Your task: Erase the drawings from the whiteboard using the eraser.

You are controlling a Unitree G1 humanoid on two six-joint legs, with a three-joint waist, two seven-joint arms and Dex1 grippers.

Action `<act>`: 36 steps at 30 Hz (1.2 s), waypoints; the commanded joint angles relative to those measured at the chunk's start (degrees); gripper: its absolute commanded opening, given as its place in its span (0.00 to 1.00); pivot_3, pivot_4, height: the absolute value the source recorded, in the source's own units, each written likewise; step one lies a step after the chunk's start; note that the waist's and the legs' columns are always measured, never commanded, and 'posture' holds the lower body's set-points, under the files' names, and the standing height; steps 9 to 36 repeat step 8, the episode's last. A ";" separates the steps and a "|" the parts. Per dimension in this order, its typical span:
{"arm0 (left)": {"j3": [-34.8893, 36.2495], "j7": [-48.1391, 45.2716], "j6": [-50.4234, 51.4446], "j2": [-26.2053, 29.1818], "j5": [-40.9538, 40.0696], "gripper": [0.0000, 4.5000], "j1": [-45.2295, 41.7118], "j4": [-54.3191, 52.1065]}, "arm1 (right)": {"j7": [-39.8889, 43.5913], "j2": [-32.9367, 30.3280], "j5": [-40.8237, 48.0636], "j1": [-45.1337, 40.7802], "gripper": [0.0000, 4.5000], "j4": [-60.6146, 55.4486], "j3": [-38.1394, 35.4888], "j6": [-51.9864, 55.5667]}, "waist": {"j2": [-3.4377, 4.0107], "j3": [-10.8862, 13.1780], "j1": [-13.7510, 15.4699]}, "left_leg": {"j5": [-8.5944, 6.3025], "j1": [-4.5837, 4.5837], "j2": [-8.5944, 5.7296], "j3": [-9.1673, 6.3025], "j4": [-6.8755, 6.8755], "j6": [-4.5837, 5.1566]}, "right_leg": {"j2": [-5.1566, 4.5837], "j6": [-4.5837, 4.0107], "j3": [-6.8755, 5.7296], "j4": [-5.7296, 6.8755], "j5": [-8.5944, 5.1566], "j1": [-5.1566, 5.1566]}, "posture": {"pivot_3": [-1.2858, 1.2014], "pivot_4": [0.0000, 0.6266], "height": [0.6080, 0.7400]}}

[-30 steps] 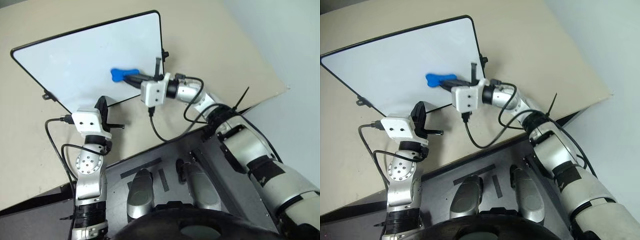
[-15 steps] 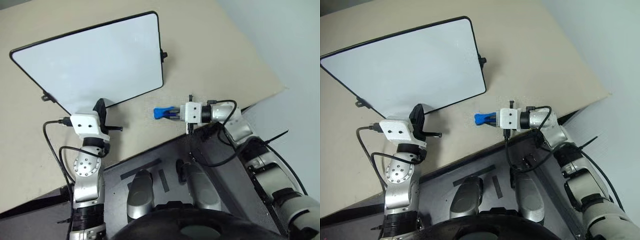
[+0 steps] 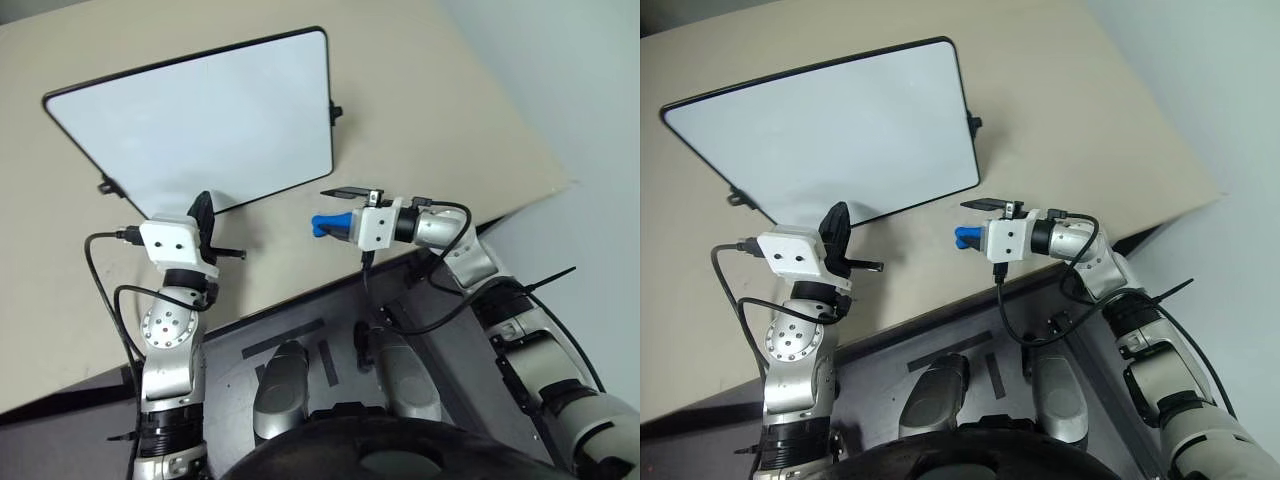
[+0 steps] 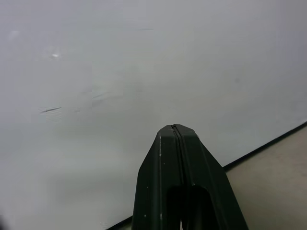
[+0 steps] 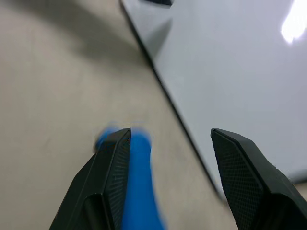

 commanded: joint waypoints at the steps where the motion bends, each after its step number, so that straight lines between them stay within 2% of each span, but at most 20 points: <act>1: 1.04 -0.23 0.62 0.81 -0.58 0.00 0.72 -3.71 | -0.45 1.97 2.70 0.11 0.62 -1.53 -0.53 0.38 | 0.02 -0.03 0.79 | 0.43 0.21 0.17 0.15 -0.50 -0.54 | -0.41 -0.33 -0.44 0.12 -0.21 -0.16 | 0.52 0.24 1.00; 3: 1.55 -0.78 1.28 1.69 -0.93 0.00 0.44 -3.99 | -1.22 3.02 3.15 0.34 0.62 -1.87 -1.21 1.32 | 0.03 -0.03 2.32 | 0.87 -0.26 0.57 1.01 -0.71 -1.28 | -0.73 -0.40 -0.57 0.40 -0.36 -0.56 | 0.52 0.24 1.00; 8: 1.98 -1.91 2.31 3.38 -1.75 0.00 -0.47 -3.68 | -2.96 4.40 3.95 0.79 0.62 -3.04 -2.25 3.12 | 0.03 -0.03 3.56 | 0.64 -0.80 0.99 1.91 -0.07 -1.60 | -0.74 -0.18 -0.56 0.42 -0.28 -0.73 | 0.52 0.24 1.00; 36: 1.98 -1.91 2.31 3.38 -1.75 0.00 -0.47 -3.68 | -2.96 4.40 3.95 0.79 0.62 -3.04 -2.25 3.12 | 0.03 -0.03 3.56 | 0.64 -0.80 0.99 1.91 -0.07 -1.60 | -0.74 -0.18 -0.56 0.42 -0.28 -0.73 | 0.52 0.24 1.00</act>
